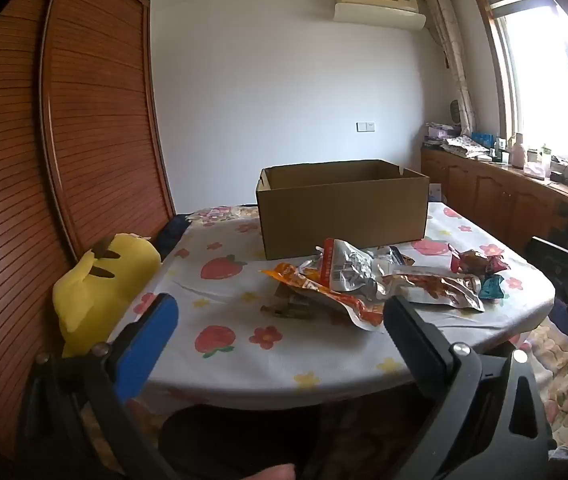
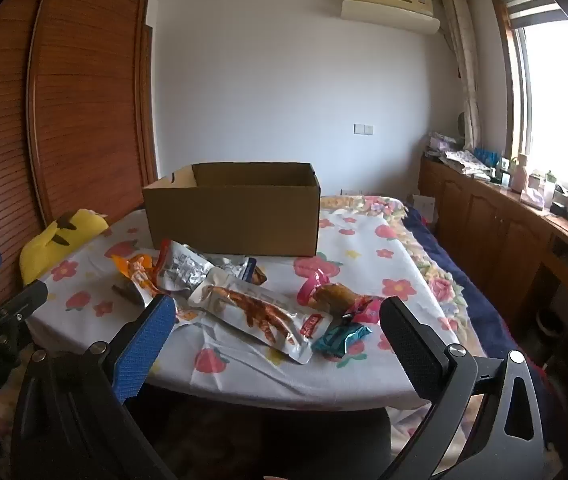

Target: Organize snacks

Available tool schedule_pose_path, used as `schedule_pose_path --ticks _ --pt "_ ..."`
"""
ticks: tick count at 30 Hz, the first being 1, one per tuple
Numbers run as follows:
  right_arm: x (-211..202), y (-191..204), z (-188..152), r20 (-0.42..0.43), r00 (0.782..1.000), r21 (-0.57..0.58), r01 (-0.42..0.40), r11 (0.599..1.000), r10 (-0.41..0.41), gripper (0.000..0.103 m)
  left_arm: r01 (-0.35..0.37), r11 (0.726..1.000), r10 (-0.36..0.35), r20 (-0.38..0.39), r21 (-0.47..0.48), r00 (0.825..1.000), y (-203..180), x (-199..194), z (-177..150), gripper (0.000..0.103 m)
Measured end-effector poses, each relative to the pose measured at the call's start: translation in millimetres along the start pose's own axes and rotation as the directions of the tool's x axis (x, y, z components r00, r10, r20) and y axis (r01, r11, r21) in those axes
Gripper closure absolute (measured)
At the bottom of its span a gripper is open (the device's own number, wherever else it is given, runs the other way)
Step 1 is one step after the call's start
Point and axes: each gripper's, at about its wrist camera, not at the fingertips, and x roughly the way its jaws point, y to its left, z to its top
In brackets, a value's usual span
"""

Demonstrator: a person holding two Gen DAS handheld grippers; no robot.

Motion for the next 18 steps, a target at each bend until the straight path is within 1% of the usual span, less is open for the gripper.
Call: schedule_pose_path --ticks 18 --pt "-4.4 -2.0 -0.3 0.017 1.000 0.008 0.000 1.000 0.000 0.000 -0.001 1.000 0.001 0.011 -0.003 1.000 2.4 -4.6 6.3 0.000"
